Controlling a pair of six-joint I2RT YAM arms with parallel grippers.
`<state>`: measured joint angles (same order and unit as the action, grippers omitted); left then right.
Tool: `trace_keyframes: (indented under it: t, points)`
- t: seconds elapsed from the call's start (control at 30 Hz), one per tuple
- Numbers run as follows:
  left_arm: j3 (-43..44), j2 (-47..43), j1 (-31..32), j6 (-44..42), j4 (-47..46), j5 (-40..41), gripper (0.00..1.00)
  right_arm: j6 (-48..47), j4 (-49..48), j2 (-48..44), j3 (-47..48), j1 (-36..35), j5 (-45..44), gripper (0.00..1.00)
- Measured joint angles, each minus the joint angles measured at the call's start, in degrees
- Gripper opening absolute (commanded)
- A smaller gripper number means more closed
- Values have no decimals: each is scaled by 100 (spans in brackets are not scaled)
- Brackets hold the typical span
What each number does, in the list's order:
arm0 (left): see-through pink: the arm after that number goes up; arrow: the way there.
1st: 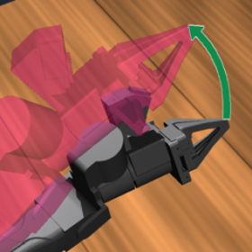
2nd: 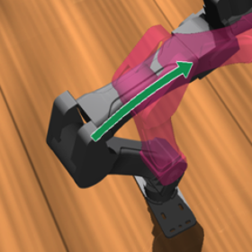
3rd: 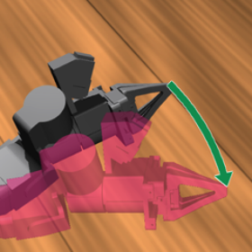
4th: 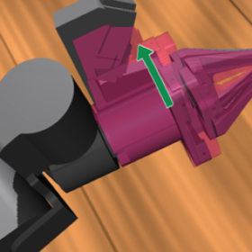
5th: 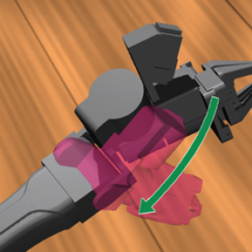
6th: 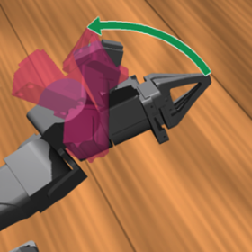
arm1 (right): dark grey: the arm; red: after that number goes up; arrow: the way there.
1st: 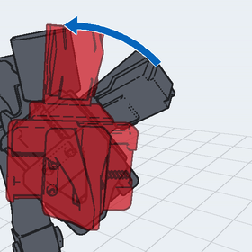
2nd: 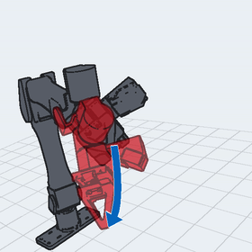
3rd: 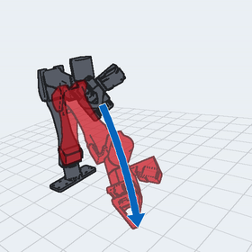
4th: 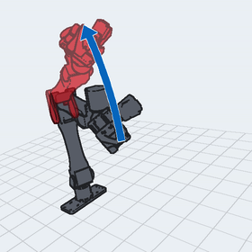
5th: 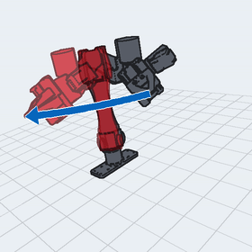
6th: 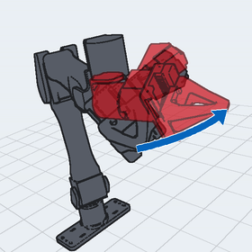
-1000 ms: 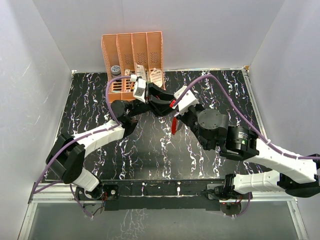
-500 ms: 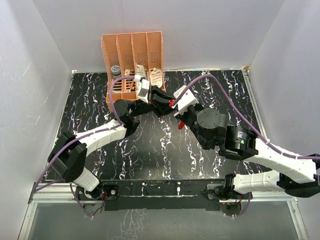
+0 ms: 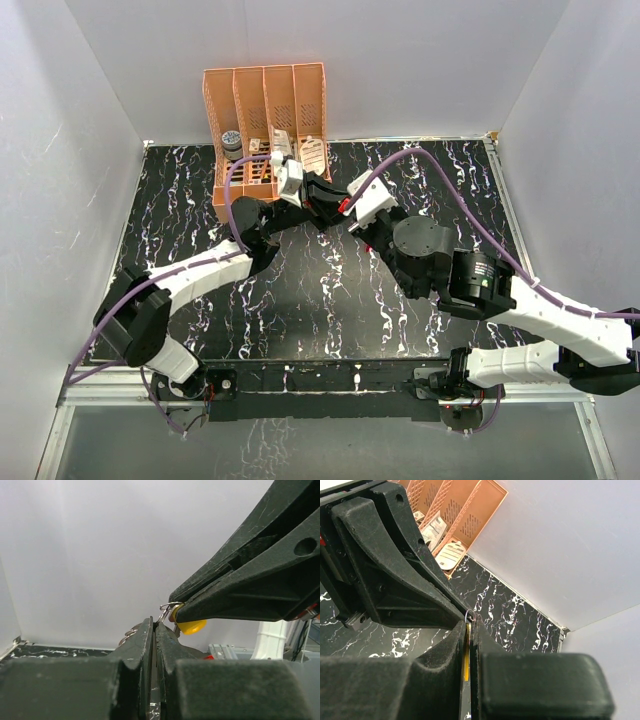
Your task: Remove the keys from the keyring
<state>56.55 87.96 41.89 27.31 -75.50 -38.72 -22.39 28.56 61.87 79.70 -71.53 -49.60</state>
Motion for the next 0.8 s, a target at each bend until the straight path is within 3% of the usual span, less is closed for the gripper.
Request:
trace_keyframes:
  t: [0.23,0.37,0.8]
  points:
    - [0,-544,90,-1071,1156,507,0,11,-7,-122,0,2,50,2]
    - [-2,-857,138,-1676,1703,815,0,39,-33,-157,0,2,127,25]
    - [-295,-1434,50,-2149,2291,1224,0,-356,-1233,-498,-1014,-9,-518,23]
